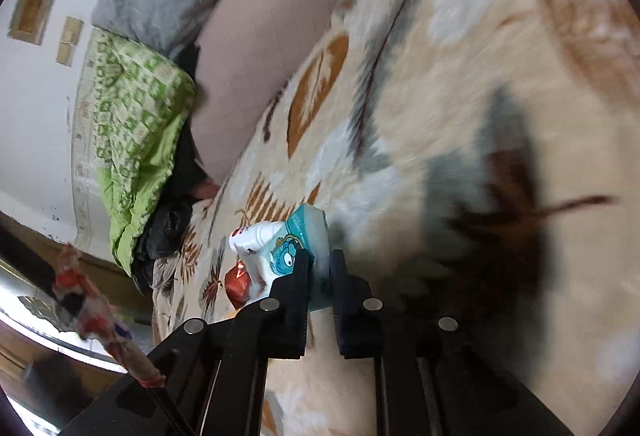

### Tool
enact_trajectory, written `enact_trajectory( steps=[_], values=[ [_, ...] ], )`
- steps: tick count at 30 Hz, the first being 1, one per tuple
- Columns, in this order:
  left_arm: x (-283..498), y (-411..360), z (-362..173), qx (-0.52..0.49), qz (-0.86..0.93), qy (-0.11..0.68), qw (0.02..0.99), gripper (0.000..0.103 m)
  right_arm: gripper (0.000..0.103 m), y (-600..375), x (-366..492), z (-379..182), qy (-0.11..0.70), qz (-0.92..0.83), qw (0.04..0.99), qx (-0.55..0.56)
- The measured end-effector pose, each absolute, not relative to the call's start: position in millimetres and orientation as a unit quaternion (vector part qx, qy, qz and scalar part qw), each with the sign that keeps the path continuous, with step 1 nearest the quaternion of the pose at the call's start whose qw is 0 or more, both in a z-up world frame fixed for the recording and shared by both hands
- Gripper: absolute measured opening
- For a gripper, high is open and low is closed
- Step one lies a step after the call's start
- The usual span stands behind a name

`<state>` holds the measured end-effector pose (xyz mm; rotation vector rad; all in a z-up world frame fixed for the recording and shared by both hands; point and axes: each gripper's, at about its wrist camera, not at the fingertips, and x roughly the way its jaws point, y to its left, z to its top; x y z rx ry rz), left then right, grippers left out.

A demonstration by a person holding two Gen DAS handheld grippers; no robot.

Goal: Collect trash
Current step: 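Grasp the blue tissue pack with the right gripper while the left gripper grasps the orange medicine box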

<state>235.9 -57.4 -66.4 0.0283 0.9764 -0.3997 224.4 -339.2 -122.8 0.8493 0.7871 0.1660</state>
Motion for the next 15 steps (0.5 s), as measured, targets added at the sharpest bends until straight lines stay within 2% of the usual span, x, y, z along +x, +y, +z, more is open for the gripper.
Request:
enact_trajectory(
  steps=[10, 15],
  values=[
    [309, -109, -126, 0.1, -0.276, 0.522, 0.801, 0.066, 0.011, -379, 150, -101, 0.314, 0.034, 0.858, 0.404],
    [287, -98, -115, 0.049, -0.318, 0.536, 0.781, 0.065, 0.011, -383, 137, -91, 0.302, 0.046, 0.865, 0.397]
  ],
)
